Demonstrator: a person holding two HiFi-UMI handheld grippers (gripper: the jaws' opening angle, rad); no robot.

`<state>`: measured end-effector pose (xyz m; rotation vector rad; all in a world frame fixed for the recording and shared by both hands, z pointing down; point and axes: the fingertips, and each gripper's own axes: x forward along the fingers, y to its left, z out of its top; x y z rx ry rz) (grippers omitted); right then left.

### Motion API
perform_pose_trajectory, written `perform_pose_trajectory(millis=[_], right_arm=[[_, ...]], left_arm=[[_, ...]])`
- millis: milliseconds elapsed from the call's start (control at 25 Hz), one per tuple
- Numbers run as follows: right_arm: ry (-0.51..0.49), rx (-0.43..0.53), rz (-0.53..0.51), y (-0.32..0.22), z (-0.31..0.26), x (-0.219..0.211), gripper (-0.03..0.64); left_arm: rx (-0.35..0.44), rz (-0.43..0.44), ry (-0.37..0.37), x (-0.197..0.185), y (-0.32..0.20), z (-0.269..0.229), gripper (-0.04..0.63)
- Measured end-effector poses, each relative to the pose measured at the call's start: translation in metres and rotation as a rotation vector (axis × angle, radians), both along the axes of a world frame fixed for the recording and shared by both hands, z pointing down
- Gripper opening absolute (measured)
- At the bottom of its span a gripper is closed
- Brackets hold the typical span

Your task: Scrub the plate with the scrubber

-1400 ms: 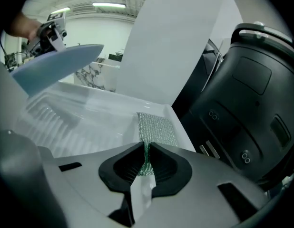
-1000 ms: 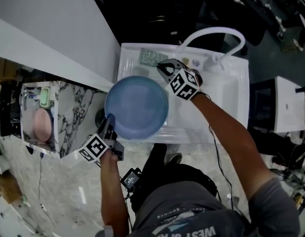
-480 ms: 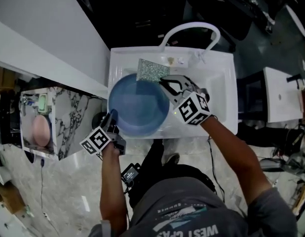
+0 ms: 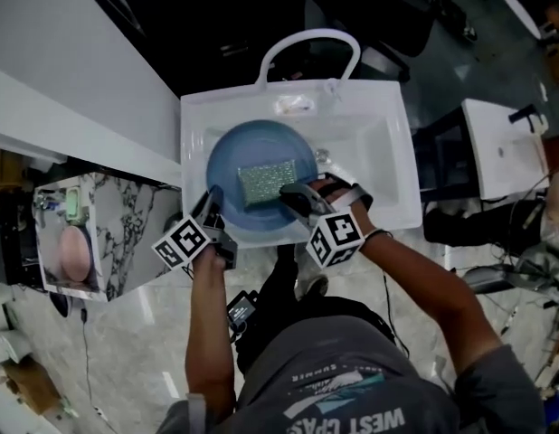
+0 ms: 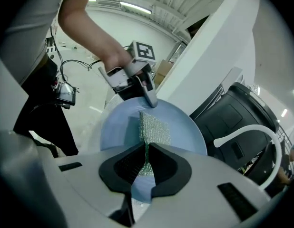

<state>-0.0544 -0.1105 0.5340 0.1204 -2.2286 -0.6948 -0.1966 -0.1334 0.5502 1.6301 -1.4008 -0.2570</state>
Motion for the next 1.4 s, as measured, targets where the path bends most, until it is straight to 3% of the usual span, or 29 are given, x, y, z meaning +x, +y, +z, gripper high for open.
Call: perform_pose_trajectory(millis=[240, 520, 760, 1120, 1400], right_arm=[[0.039, 0.020, -0.049, 0.036, 0.005, 0.020, 0.057], [0.049, 0.091, 0.035, -0.017, -0.009, 0.014, 0.058], [0.097, 0.089, 0.104, -0.047, -0.014, 0.036, 0.058], [0.146, 0.014, -0.016, 0.026, 0.005, 0.044, 0.060], [0.121, 0.055, 0.006, -0.005, -0.005, 0.028, 0.061]], left_arm=[[0.014, 0.046, 0.011, 0.029, -0.009, -0.003, 0.029], [0.013, 0.092, 0.022, 0.053, -0.008, -0.004, 0.029], [0.015, 0.086, 0.006, 0.048, -0.013, -0.006, 0.029], [0.014, 0.081, -0.001, 0.042, -0.028, -0.006, 0.029], [0.006, 0.115, 0.015, 0.063, -0.027, -0.004, 0.029]])
